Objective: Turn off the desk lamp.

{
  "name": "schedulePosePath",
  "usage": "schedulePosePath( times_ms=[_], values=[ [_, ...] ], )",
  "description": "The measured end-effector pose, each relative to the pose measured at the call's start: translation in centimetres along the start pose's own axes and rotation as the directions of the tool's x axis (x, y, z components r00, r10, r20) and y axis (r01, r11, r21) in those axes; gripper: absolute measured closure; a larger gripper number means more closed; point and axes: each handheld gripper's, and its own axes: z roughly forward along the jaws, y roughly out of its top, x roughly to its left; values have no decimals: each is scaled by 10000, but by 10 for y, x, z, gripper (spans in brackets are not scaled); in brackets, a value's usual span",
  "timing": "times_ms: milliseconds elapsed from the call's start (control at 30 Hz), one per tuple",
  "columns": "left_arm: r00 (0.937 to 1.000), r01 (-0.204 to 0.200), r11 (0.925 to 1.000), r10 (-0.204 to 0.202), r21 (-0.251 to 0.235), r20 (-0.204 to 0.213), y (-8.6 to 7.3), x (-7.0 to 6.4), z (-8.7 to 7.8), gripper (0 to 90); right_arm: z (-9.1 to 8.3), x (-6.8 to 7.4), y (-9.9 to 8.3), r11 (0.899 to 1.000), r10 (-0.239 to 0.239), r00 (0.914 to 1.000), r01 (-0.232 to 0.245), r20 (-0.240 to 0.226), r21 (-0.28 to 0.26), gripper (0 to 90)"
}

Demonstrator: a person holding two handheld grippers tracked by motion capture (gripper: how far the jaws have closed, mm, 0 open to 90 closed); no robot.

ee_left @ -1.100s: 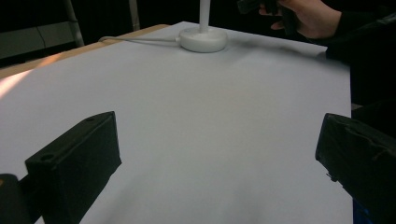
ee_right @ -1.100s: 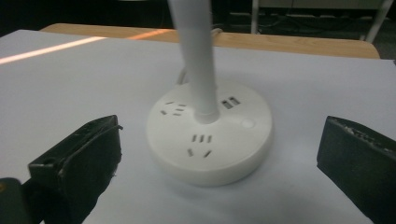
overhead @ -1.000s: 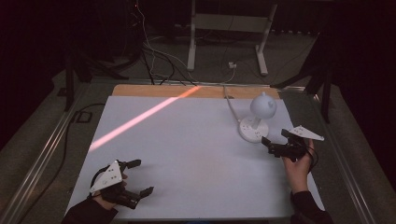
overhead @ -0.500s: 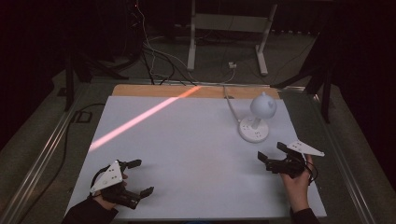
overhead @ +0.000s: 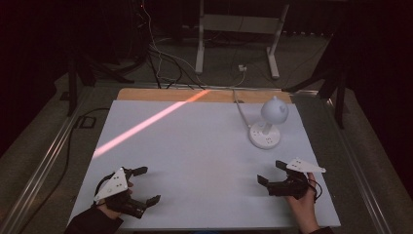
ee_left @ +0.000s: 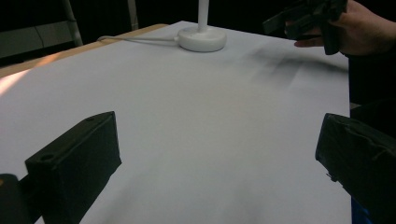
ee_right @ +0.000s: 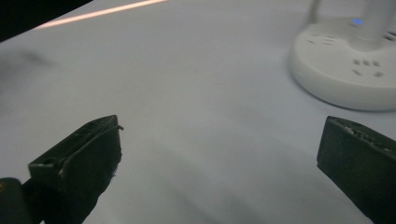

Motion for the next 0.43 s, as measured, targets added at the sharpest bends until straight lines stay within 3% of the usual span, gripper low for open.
schedulePosePath(
  times_ms=[200,433],
  values=[
    [10000,1,10000,-1,-3,16,0,0,0,6,11,6,0,9951,-939,9935,958,-650,263,0],
    [10000,4,10000,-4,7,17,0,0,0,6,10,5,1,9949,-908,9938,933,-642,370,0]
  ],
)
